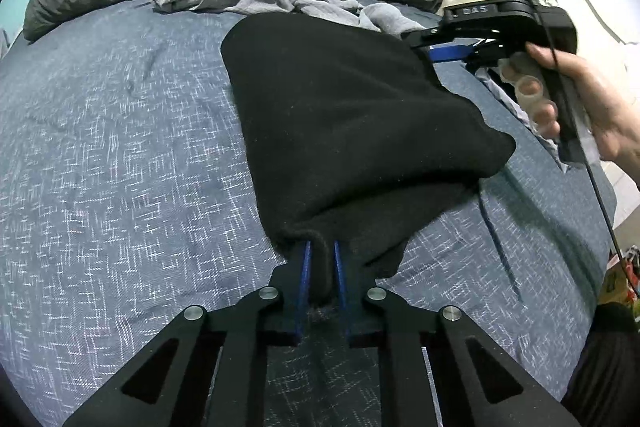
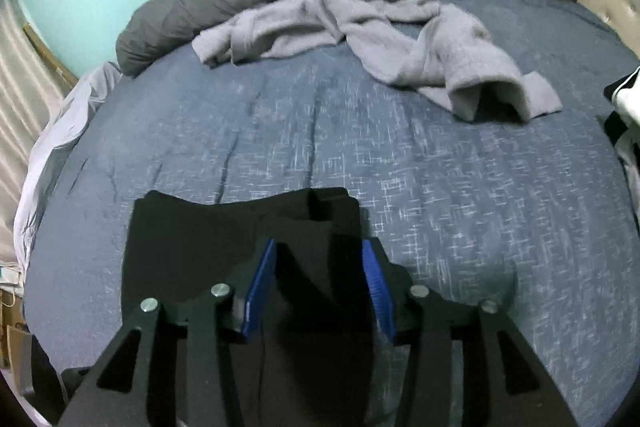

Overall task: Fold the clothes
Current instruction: 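Grasp the trousers' corner with the left tool while the right tool holds the other end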

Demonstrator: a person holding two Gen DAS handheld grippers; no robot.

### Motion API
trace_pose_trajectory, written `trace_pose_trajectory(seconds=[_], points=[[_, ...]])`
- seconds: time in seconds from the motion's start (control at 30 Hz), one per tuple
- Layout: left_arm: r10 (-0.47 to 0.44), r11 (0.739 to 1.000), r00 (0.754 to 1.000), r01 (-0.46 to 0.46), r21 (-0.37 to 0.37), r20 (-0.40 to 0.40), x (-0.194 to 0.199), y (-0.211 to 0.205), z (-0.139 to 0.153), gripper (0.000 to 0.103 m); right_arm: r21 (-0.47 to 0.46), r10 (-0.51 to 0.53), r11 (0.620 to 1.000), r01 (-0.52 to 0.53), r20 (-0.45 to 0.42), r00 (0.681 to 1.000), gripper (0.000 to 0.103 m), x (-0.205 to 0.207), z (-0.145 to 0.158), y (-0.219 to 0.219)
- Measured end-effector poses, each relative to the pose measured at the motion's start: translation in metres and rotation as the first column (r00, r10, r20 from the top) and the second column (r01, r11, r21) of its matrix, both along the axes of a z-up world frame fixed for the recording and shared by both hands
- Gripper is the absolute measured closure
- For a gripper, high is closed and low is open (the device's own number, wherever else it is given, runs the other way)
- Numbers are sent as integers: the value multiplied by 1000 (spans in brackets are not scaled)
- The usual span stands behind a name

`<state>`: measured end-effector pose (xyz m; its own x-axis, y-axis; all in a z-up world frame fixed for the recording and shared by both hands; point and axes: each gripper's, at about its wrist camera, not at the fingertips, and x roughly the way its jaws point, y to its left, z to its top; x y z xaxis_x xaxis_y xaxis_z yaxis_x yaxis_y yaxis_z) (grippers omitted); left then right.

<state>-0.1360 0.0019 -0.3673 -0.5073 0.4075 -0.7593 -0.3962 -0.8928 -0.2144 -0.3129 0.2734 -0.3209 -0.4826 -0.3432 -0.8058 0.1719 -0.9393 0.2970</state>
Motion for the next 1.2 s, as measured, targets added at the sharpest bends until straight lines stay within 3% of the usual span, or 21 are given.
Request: trace_pose_trajectory(seconds=[0.03, 0.07, 0.17, 0.3, 0.6, 0.9, 1.03, 1.2], points=[[0, 1000, 1000, 0, 1, 1, 0, 0, 0, 91, -11, 2, 1000, -2, 11, 1000, 59, -3, -3, 1], [-1, 1000, 1000, 1, 2, 2, 0, 0, -1, 91, -19, 4, 1000, -4, 17, 1000, 70, -5, -4, 1], [-1, 1000, 1000, 1, 3, 4, -1, -1, -1, 91, -42, 12, 999, -12, 11, 1000, 90, -5, 0, -1], [-1, 1000, 1000, 1, -2, 4, -1, 0, -2, 92, -26, 9, 1000, -9, -28, 1000, 103, -10, 11, 1], [-7, 1000, 1000, 7, -5, 2, 1, 1, -2, 92, 29, -6, 1000, 8, -78, 997, 103, -26, 18, -3], [0, 1000, 1000, 0, 10, 12, 0, 0, -1, 92, 120, -10, 993, 10, -1, 1000, 103, -35, -10, -7], [12, 999, 1000, -12, 39, 22, 0, -5, 2, 92, 186, -19, 982, 30, -60, 998, 102, -23, 4, -6], [20, 998, 1000, -21, 59, 15, 1, -10, 9, 92, 101, -5, 995, 21, -149, 989, 99, 13, 34, -13]])
